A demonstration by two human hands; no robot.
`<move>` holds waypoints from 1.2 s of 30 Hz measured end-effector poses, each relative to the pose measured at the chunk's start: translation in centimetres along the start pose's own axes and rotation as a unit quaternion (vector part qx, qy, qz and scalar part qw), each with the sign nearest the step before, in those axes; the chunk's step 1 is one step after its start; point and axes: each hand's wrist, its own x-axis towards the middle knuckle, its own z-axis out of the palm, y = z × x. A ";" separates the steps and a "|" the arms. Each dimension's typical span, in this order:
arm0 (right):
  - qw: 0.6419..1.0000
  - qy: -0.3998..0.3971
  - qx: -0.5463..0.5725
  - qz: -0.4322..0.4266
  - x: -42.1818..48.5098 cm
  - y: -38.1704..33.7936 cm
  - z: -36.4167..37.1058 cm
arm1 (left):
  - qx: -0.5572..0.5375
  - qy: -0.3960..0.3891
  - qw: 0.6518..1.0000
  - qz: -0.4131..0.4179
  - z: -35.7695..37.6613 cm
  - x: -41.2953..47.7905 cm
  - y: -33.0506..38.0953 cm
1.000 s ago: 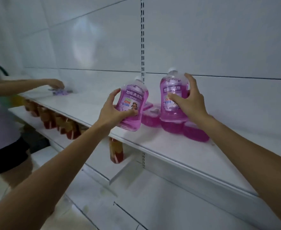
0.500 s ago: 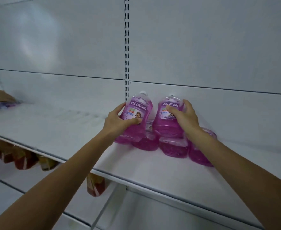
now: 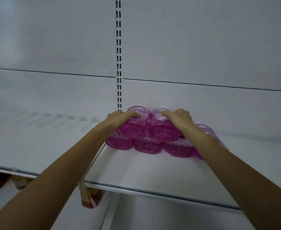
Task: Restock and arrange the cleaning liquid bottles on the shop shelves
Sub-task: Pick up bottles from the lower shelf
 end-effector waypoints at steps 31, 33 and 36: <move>0.908 0.362 -0.115 0.180 -30.1 32.7 -39.8 | -0.004 -0.328 0.808 0.490 42.3 -29.4 14.9; 0.904 0.362 -0.097 0.203 -32.5 35.6 -41.9 | -0.021 -0.354 0.814 0.460 46.1 -31.8 14.6; 0.899 0.346 -0.091 0.251 -35.1 40.0 -43.8 | -0.005 -0.405 0.817 0.410 51.4 -34.0 13.4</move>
